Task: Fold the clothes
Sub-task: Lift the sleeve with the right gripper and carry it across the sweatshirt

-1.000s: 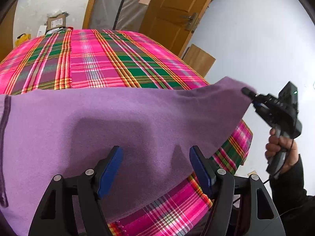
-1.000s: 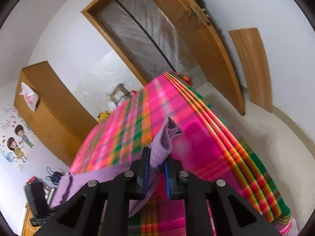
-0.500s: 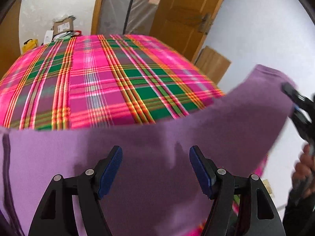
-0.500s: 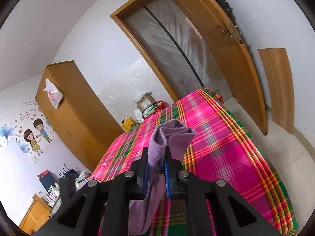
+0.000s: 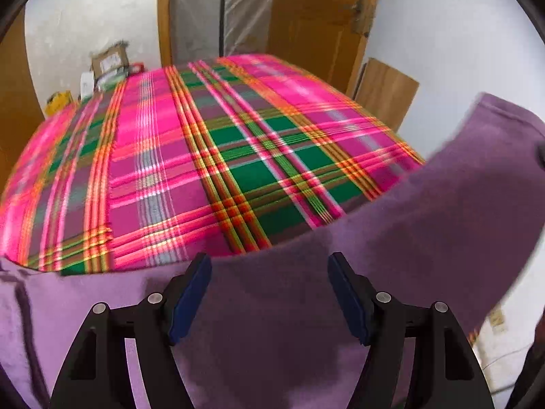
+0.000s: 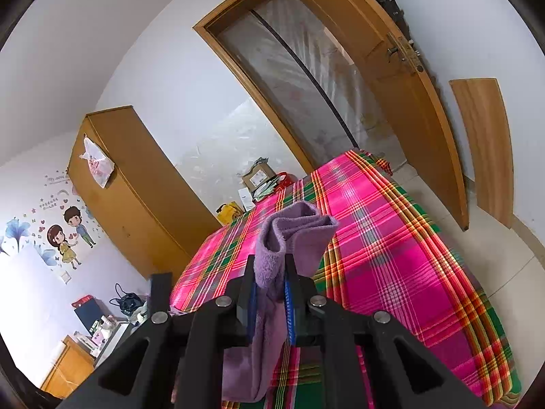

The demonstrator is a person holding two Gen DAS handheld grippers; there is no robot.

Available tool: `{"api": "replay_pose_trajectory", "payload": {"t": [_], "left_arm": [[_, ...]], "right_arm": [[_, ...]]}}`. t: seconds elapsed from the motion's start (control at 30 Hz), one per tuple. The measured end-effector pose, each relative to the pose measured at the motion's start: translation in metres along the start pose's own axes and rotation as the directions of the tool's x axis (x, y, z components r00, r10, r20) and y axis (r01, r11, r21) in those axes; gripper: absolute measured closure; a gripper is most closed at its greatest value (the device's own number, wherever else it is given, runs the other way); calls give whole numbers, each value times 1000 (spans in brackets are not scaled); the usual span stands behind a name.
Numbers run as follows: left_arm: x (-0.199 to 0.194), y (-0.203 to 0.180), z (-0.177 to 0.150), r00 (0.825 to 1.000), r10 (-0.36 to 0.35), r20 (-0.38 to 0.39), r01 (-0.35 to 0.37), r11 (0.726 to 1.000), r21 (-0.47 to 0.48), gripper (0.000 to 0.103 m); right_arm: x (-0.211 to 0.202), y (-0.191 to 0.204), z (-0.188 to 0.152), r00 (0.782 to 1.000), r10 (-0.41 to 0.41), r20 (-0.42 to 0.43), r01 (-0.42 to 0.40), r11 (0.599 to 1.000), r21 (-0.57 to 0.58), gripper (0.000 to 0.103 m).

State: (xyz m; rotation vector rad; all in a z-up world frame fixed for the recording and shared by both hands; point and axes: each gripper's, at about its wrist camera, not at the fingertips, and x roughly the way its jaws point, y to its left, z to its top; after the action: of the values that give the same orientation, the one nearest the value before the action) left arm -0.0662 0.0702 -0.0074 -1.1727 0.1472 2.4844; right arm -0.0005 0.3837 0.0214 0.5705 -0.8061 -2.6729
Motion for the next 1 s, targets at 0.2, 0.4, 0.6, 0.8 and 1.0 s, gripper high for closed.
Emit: {"api": "replay_pose_trajectory", "payload": {"t": [0.2, 0.4, 0.6, 0.8, 1.0], "left_arm": [[-3, -16, -34, 999, 33, -35, -30, 995, 90, 30], [-28, -10, -53, 1000, -22, -5, 22, 998, 61, 30], [-29, -6, -66, 999, -48, -26, 50, 997, 64, 30], [-37, 4, -60, 996, -91, 11, 91, 996, 17, 30], [-11, 32, -19, 1000, 9, 3, -9, 998, -55, 30]], "right_arm": [[-4, 3, 2, 1000, 22, 13, -22, 1000, 2, 89], [-3, 14, 4, 999, 45, 13, -45, 999, -18, 89], [0, 29, 8, 997, 80, 10, -80, 995, -52, 89], [6, 52, 13, 992, 128, 1, -128, 987, -98, 89], [8, 68, 12, 987, 163, -9, -163, 978, -133, 89]]}}
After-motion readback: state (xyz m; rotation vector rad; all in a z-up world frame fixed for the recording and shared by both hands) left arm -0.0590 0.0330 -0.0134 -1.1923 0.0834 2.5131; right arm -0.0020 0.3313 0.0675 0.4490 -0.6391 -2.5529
